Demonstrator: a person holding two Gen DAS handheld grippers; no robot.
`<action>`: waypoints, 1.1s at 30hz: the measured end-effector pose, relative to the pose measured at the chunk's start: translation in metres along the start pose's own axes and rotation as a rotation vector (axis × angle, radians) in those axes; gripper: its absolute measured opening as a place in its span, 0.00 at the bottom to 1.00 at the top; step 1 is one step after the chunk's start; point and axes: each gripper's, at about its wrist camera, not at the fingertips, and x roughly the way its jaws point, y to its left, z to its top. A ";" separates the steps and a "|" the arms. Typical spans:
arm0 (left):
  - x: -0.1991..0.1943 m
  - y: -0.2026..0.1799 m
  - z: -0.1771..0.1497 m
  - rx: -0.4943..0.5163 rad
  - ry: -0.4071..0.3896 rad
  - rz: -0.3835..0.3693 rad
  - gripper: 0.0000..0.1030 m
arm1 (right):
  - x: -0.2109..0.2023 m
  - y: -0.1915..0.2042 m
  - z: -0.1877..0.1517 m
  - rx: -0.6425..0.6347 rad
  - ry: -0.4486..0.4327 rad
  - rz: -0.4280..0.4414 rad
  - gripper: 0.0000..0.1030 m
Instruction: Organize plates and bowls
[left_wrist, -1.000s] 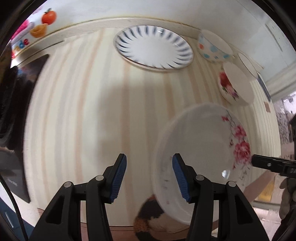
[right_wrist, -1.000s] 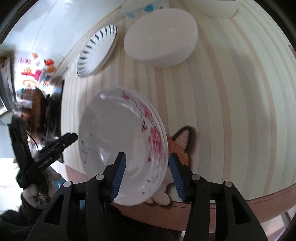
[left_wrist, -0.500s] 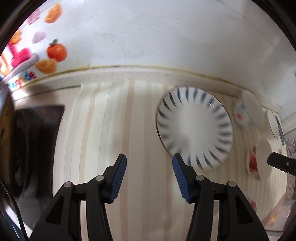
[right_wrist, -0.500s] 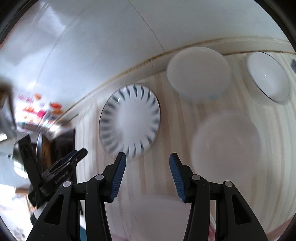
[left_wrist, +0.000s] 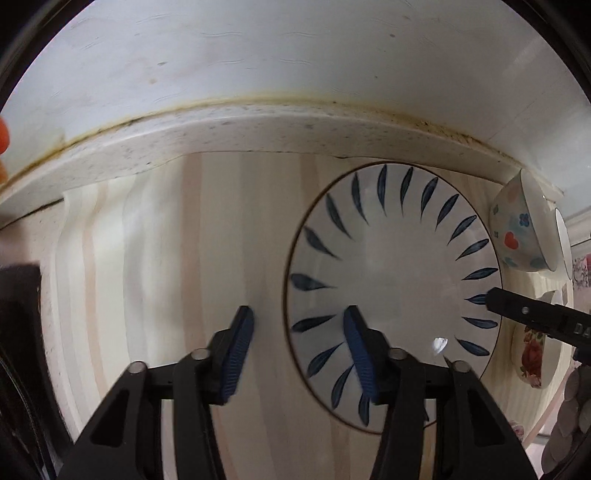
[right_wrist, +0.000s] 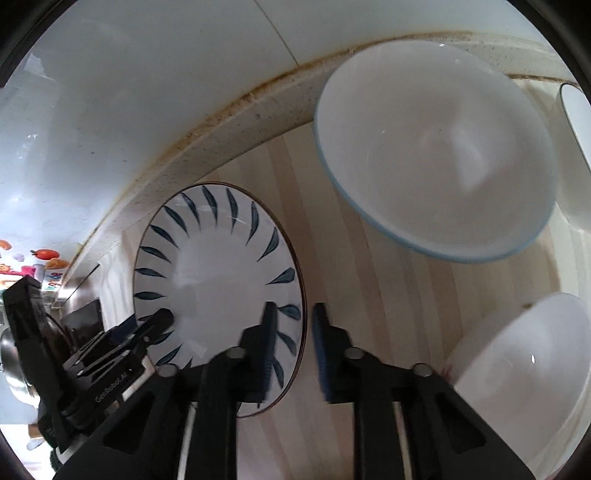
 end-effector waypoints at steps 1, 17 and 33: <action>0.000 -0.003 0.001 0.017 -0.006 -0.017 0.30 | 0.001 0.001 0.001 -0.005 -0.004 -0.002 0.11; -0.051 -0.034 -0.022 0.079 -0.111 0.062 0.27 | -0.029 0.010 -0.028 -0.106 -0.051 -0.004 0.11; -0.143 -0.080 -0.090 0.086 -0.223 0.041 0.27 | -0.131 -0.021 -0.121 -0.196 -0.106 0.066 0.11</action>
